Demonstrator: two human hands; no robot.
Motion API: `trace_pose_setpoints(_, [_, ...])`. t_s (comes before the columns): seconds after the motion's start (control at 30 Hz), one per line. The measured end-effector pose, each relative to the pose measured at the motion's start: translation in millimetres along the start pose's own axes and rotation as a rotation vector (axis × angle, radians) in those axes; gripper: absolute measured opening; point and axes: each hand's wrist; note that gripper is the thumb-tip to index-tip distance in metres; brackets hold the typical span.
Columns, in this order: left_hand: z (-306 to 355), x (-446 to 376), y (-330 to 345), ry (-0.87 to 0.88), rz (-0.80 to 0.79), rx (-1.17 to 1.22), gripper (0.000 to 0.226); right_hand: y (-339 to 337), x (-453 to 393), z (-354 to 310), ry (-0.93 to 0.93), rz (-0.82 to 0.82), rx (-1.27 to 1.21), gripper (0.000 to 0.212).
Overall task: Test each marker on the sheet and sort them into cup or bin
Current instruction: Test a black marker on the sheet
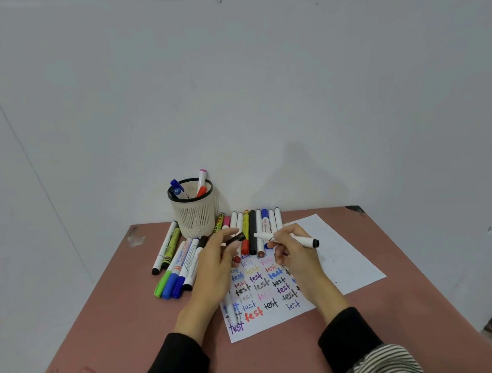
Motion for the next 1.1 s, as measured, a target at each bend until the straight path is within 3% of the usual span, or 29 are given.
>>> trace_pose_setpoints(0.2, [2.6,-2.6,-0.6,-0.076,0.064,0.218,0.017,-3.6,-4.2,-3.3,0.058,-0.116,-0.15,0.017])
trace_pose_setpoints(0.4, [0.2,-2.8,-2.7,-0.106,0.022,0.252,0.015,-7.3,-6.3,-5.0,0.002,-0.024,-0.239,0.02])
trace_pose_setpoints(0.63, [4.0,-2.6,0.7,-0.116,-0.058,0.276,0.016,-4.4,-3.9,-0.9,0.007,-0.072,-0.116,0.019])
trace_pose_setpoints(1.1, [13.2,0.3,4.4,-0.107,-0.045,0.266,0.013,-5.3,1.0,0.4,-0.05,-0.096,-0.063,0.016])
Point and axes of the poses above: each hand's wrist, its own x-axis away from the middle knuckle, its own y-axis out of the palm, z = x × y, and after that the axes turned 9 degrees about y, right-handed
